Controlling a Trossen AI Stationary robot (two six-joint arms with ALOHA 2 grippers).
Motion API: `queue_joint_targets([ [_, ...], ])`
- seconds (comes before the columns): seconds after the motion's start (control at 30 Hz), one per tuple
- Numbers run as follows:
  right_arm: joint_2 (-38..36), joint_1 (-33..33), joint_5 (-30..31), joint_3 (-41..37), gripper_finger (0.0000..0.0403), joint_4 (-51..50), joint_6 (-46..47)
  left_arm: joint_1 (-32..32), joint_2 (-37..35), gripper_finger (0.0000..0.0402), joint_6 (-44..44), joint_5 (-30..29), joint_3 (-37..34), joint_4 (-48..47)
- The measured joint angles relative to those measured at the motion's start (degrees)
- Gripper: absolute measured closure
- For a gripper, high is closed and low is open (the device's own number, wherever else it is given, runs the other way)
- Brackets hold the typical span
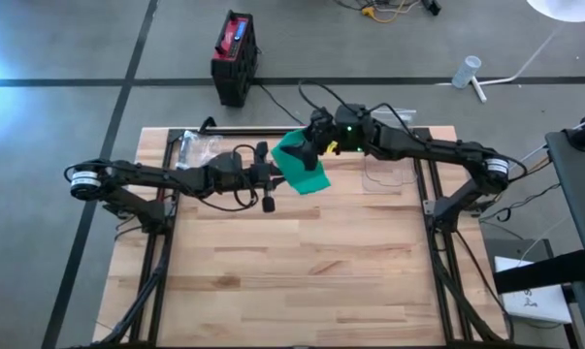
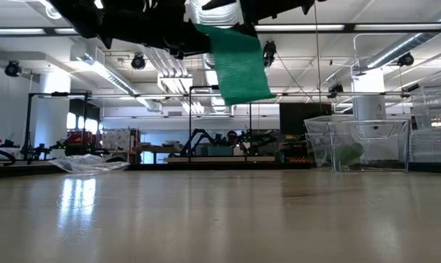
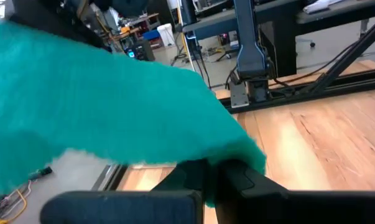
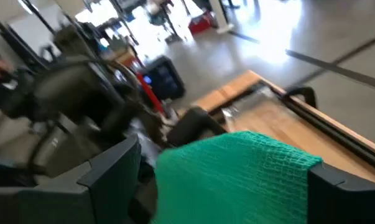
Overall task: Roll bandage
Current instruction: Roll the dark green bandage
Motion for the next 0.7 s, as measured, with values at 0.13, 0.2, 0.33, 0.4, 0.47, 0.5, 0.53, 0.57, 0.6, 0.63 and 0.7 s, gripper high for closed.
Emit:
queue_joint_targets([
  [0.13,-0.07,-2.92,0.04,-0.01,0.0098,-4.78,-1.08,-0.51,0.00,0.0401,0.00,0.10,0.00,-0.20],
  [0.2,-0.07,-4.32,0.03,-0.02,0.0098,-6.14,-0.86,-0.74,0.00,0.0401,-0.02,0.85,0.00,-0.17],
  [0.33,0.22,-5.40,-0.51,-0.02,0.0095,-9.56,-1.00,-1.20,-0.02,0.0401,-0.02,1.72,0.00,0.16],
  [0.4,0.44,-5.50,-0.59,-0.04,0.0094,-11.38,-2.12,-1.20,-0.04,0.0401,-0.14,1.75,0.00,0.51],
  [0.47,0.61,-5.41,-0.53,-0.04,0.0094,-12.46,-3.70,-1.20,-0.04,0.0401,-0.17,1.83,0.00,0.98],
  [0.5,0.63,-5.33,-0.51,-0.04,0.0094,-13.28,-4.73,-1.20,-0.04,0.0401,-0.17,1.96,0.00,1.42],
  [0.53,0.63,-5.12,-0.46,-0.04,0.0094,-13.67,-5.63,-1.20,-0.07,0.0401,-0.20,2.17,0.00,1.83],
  [0.57,0.66,-5.06,-0.45,-0.04,0.0094,-13.90,-6.60,-1.20,-0.11,0.0401,-0.30,2.73,0.00,1.97],
  [0.6,0.74,-4.85,-0.44,-0.04,0.0094,-14.08,-7.41,-1.20,-0.13,0.0401,-0.64,3.44,0.00,1.99],
  [0.63,0.81,-4.70,-0.43,-0.04,0.0094,-14.23,-8.22,-1.20,-0.13,0.0401,-1.02,4.11,0.00,1.99],
  [0.7,0.89,-4.47,-0.50,-0.07,0.0094,-14.51,-9.11,-1.31,-0.13,0.0401,-1.74,5.20,0.00,1.95],
])
